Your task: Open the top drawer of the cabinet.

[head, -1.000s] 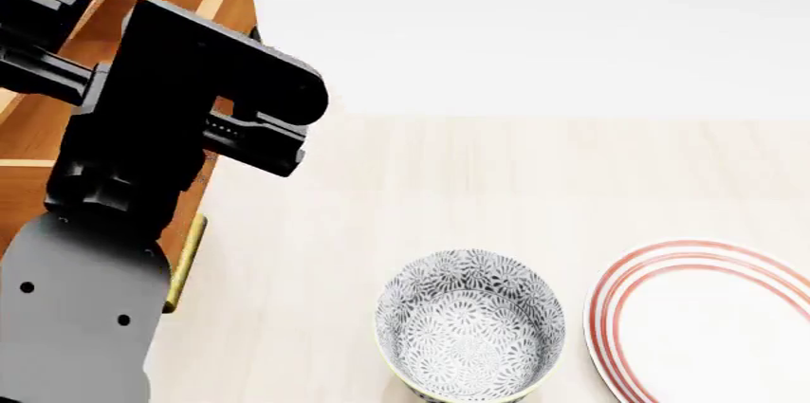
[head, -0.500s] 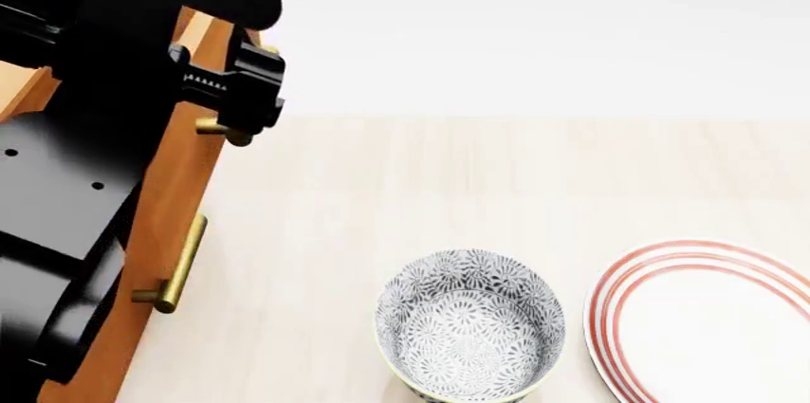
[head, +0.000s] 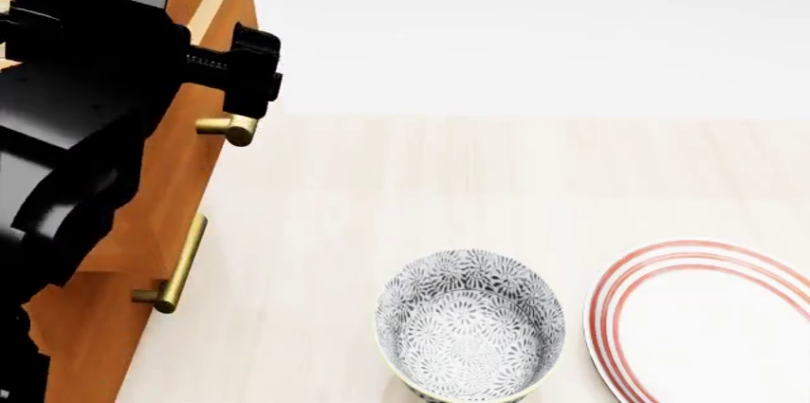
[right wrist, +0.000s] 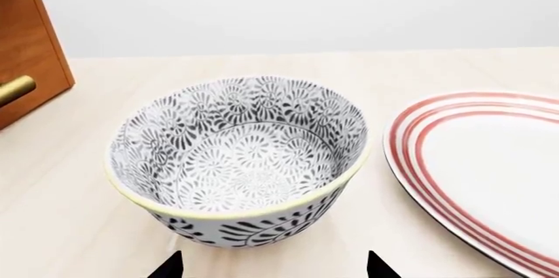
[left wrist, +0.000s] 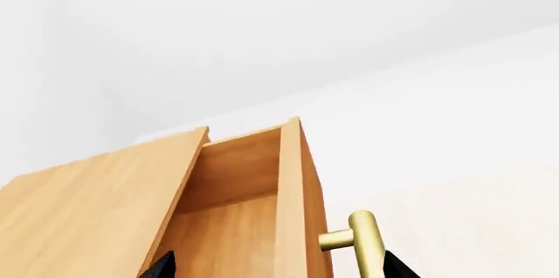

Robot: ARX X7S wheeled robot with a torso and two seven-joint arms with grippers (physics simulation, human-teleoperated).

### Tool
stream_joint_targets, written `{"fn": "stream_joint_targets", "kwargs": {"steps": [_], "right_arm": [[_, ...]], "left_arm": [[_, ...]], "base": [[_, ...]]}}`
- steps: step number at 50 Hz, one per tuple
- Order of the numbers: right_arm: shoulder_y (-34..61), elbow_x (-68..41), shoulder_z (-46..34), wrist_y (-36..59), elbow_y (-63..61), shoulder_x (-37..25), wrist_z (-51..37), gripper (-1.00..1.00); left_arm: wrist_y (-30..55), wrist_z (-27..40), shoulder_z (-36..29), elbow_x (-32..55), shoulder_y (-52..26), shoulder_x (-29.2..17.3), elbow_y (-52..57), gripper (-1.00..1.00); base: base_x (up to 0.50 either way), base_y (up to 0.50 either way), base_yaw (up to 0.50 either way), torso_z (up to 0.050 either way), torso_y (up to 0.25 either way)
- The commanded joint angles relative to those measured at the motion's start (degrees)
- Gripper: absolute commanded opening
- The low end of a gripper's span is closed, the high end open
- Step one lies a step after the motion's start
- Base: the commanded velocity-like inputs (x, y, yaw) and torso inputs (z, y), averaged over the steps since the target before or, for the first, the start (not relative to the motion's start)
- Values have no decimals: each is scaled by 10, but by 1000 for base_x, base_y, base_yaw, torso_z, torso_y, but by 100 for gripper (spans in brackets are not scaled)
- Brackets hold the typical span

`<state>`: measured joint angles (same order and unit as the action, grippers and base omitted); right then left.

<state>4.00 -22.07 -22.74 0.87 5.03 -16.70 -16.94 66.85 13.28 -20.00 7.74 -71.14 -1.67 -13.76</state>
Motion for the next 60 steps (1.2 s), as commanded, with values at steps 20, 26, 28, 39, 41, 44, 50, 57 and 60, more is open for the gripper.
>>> {"fn": "stream_joint_targets", "kwargs": {"steps": [20,26,28,39,41,44,50,57,60], "right_arm": [[1,7,6,-1,3,9,11,100],[2,5,6,2,2,8,10,100],[2,5,5,2,2,8,10,100],[0,2,4,3,-1,5,9,100],[0,2,3,3,-2,5,8,100],[0,1,3,3,-2,5,8,100],[1,1,2,3,-2,4,7,100],[4,-1,2,1,3,5,7,100],[5,-2,2,1,6,5,7,100]], "left_arm": [[-10,124,92,217,-83,8,-147,100],[-19,138,93,231,-91,6,-166,100],[-23,140,101,238,-96,5,-178,100],[-25,163,130,283,-113,8,-225,100],[-25,170,135,292,-116,9,-235,100],[-23,174,144,311,-119,10,-252,100],[-24,188,149,337,-123,8,-267,100],[-23,207,165,368,-133,6,-280,100],[-30,209,163,372,-134,5,-286,100]], "base": [[0,0,0,0,0],[0,0,0,0,0],[0,0,0,0,0],[0,0,0,0,0],[0,0,0,0,0],[0,0,0,0,0],[0,0,0,0,0],[0,0,0,0,0],[0,0,0,0,0]]}}
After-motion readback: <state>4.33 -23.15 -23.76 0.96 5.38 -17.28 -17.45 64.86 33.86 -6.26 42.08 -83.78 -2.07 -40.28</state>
